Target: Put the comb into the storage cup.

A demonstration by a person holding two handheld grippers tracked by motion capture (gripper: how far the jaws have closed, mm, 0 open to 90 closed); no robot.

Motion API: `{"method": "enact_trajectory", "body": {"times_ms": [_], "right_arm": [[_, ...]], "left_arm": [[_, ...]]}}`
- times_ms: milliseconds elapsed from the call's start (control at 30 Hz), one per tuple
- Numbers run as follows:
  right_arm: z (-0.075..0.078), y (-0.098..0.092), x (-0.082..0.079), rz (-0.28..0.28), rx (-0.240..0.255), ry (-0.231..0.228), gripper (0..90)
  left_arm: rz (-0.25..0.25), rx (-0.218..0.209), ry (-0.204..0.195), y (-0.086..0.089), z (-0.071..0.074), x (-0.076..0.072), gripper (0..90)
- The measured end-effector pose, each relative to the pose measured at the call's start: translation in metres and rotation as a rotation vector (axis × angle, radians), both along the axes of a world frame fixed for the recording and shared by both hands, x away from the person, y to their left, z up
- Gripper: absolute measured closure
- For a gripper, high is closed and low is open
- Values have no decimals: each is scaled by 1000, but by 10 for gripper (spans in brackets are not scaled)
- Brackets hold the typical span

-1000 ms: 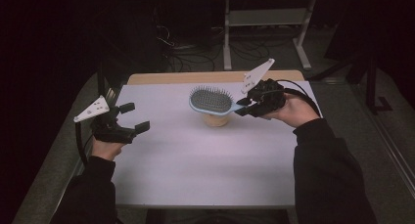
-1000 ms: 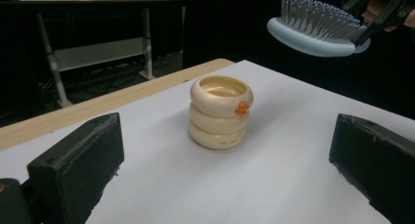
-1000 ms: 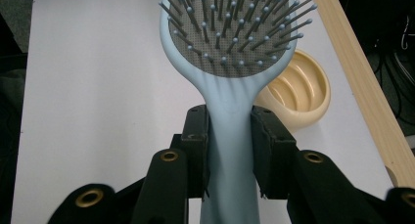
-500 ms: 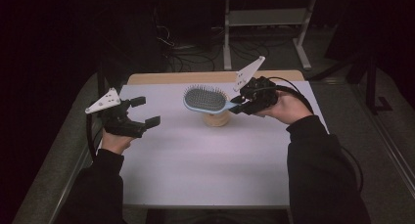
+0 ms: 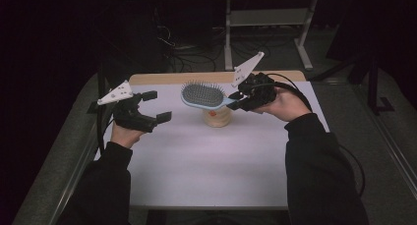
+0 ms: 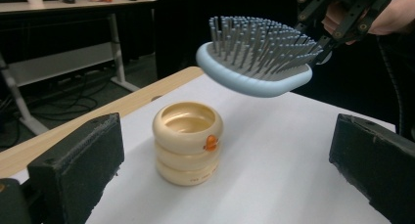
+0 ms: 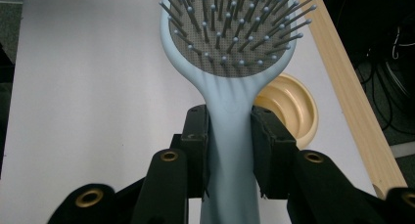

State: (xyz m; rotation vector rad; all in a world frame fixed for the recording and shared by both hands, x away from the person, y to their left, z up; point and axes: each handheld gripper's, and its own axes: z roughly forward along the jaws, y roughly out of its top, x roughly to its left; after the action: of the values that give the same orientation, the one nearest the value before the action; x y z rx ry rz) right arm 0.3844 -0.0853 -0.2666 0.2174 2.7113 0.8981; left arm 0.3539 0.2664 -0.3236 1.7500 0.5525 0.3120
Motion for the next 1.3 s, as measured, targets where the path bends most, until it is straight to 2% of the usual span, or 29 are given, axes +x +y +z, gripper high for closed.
{"method": "enact_trajectory", "body": {"times_ms": [133, 500, 533, 700, 867, 1167, 1300], "right_arm": [[3, 3, 0, 4, 6, -7, 684], [9, 16, 5, 18, 18, -24, 683], [9, 19, 6, 20, 21, -27, 683], [10, 21, 6, 17, 22, -32, 684], [11, 20, 7, 12, 33, -40, 684], [10, 21, 8, 3, 29, -46, 683], [10, 22, 8, -1, 30, -52, 683]], "left_arm": [[-8, 5, 6, -9, 3, 4, 0], [-23, -33, 41, -26, 12, 15, 0], [-19, -62, 59, -28, 13, 18, 0], [0, -101, 94, -28, 14, 25, 0], [19, -172, 146, -29, 13, 32, 11], [16, -143, 169, -41, 13, 35, 27], [20, -156, 186, -45, 14, 37, 60]]}}
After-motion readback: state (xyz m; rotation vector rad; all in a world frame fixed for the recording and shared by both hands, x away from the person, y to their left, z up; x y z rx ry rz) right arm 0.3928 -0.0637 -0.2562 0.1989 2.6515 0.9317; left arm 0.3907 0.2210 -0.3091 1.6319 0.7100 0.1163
